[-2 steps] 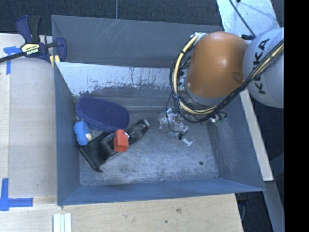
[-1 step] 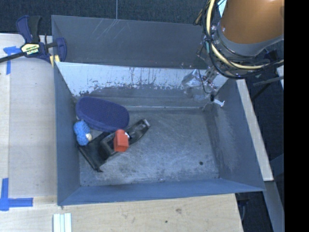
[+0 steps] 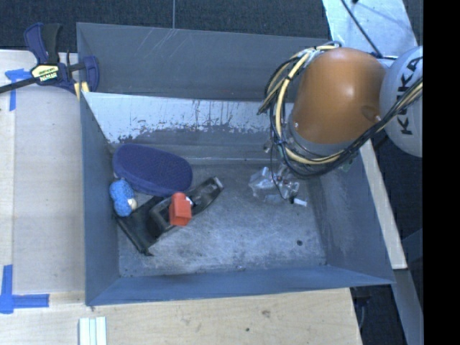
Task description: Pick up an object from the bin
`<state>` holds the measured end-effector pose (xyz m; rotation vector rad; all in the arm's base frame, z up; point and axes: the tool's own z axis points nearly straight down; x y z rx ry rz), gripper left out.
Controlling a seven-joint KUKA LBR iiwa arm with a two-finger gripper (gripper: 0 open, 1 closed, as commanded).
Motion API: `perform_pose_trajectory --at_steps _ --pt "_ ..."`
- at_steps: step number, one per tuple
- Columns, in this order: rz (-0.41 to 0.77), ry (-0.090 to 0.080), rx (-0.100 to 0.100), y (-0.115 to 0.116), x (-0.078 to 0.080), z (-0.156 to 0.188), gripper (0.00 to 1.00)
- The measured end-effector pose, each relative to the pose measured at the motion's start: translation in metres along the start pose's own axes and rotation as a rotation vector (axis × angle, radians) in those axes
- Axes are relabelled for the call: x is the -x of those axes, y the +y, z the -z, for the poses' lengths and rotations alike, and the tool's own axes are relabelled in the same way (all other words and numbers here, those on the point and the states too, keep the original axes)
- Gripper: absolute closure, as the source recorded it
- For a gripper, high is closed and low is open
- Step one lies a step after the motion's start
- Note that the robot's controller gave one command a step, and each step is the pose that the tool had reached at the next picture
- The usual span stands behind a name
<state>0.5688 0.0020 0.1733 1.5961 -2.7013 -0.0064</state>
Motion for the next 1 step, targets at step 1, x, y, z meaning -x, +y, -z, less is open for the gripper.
perform_pose_trajectory --at_steps 1 --pt "0.282 -0.005 -0.015 -0.0206 -0.0195 0.1345 1.00"
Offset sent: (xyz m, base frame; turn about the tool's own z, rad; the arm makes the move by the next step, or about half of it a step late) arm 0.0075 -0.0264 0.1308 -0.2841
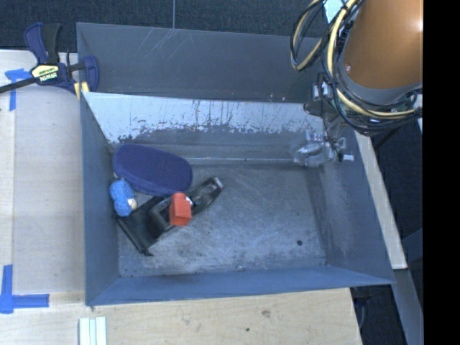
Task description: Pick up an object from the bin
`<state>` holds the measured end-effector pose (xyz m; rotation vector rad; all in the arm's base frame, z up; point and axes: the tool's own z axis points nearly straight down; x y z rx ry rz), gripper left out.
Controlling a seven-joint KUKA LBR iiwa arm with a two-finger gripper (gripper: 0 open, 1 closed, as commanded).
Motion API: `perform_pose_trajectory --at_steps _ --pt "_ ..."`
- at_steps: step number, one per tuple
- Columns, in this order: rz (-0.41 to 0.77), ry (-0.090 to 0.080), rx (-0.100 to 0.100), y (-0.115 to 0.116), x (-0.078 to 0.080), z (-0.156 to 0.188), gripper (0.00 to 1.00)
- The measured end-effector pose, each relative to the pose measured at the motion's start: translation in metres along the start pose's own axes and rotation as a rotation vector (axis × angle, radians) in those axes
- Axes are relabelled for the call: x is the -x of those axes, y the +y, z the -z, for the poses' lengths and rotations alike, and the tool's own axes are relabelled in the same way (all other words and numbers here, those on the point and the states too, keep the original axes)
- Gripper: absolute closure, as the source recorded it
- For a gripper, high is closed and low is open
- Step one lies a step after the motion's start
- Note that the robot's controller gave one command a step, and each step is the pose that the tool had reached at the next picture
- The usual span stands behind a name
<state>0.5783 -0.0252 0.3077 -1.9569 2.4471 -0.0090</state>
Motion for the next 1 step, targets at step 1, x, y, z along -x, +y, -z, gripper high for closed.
perform_pose_trajectory --at_steps 1 --pt "-0.001 0.002 0.016 0.0166 -0.0075 -0.1467 1.00"
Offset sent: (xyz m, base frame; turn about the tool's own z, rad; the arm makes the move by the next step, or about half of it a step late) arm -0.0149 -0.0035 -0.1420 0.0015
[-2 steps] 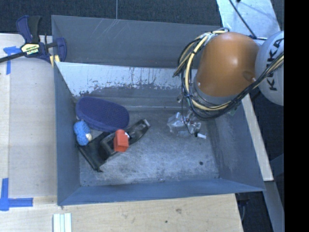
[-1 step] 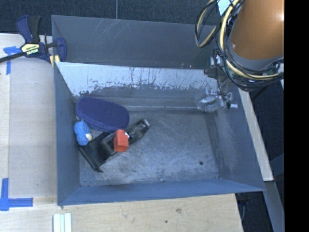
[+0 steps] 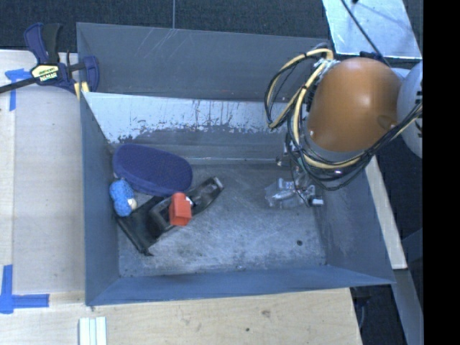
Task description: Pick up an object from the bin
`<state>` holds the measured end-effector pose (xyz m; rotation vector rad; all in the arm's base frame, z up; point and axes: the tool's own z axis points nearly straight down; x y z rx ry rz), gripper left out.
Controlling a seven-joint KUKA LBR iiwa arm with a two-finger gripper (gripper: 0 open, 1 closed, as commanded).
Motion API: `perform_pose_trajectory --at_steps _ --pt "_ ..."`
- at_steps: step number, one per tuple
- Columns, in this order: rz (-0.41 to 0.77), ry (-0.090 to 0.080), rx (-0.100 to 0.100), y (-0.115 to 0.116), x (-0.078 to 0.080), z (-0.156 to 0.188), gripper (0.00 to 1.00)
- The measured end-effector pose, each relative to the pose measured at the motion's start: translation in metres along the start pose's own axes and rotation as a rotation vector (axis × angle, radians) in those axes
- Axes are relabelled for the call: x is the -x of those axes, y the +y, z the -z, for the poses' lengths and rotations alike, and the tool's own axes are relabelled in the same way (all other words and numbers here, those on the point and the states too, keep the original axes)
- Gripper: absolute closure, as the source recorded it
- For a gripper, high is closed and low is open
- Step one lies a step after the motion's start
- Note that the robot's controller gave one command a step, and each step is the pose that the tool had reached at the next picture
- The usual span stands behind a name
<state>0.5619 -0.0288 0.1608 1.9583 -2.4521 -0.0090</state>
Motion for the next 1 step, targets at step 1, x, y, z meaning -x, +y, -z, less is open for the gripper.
perform_pose_trajectory --at_steps 1 --pt "0.112 0.001 -0.016 0.0513 -0.0305 0.1348 1.00"
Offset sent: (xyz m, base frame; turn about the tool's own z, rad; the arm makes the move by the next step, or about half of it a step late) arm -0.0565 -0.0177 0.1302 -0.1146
